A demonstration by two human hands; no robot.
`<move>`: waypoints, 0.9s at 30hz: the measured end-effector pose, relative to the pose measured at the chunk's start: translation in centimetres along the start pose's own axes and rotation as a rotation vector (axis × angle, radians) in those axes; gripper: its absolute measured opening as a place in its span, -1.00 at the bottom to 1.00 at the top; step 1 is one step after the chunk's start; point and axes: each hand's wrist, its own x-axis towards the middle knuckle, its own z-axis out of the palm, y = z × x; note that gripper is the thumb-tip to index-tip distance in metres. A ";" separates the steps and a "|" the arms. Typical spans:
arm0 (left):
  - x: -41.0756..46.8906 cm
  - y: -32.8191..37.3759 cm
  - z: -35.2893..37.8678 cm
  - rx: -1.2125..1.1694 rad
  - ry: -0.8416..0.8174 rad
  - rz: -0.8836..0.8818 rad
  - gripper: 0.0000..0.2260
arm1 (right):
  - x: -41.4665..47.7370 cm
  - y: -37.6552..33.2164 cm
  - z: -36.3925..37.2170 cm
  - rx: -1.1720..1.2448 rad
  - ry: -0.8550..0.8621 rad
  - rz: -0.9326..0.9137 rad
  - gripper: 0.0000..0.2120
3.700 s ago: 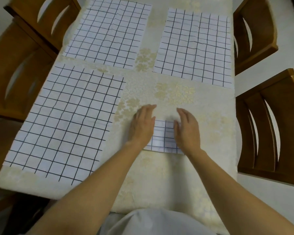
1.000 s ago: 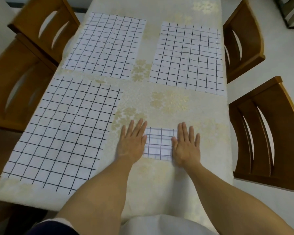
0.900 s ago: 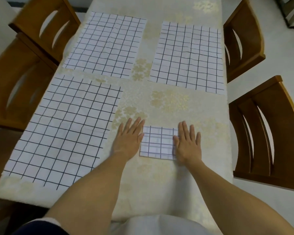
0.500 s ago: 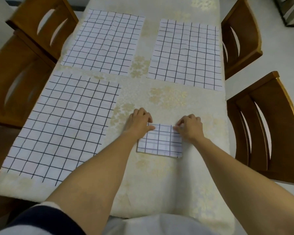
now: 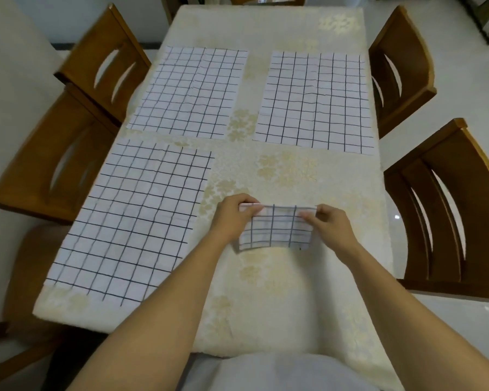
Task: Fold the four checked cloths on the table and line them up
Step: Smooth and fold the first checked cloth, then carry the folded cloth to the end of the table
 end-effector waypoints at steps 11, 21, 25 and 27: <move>-9.3 4.6 -1.4 -0.315 0.095 -0.028 -0.81 | -8.8 -6.9 -0.3 0.389 0.241 -0.126 -0.79; -16.6 7.2 -3.0 -0.329 0.089 0.161 -0.51 | -21.1 -8.3 0.5 0.292 0.390 -0.097 -0.76; -20.7 5.6 -2.9 -0.369 -0.012 0.150 -0.51 | -25.9 -6.9 1.4 0.120 0.497 -0.175 -0.78; -23.0 5.3 -2.5 -0.414 -0.070 0.151 -0.59 | -28.2 -6.0 1.6 0.051 0.546 -0.185 -0.75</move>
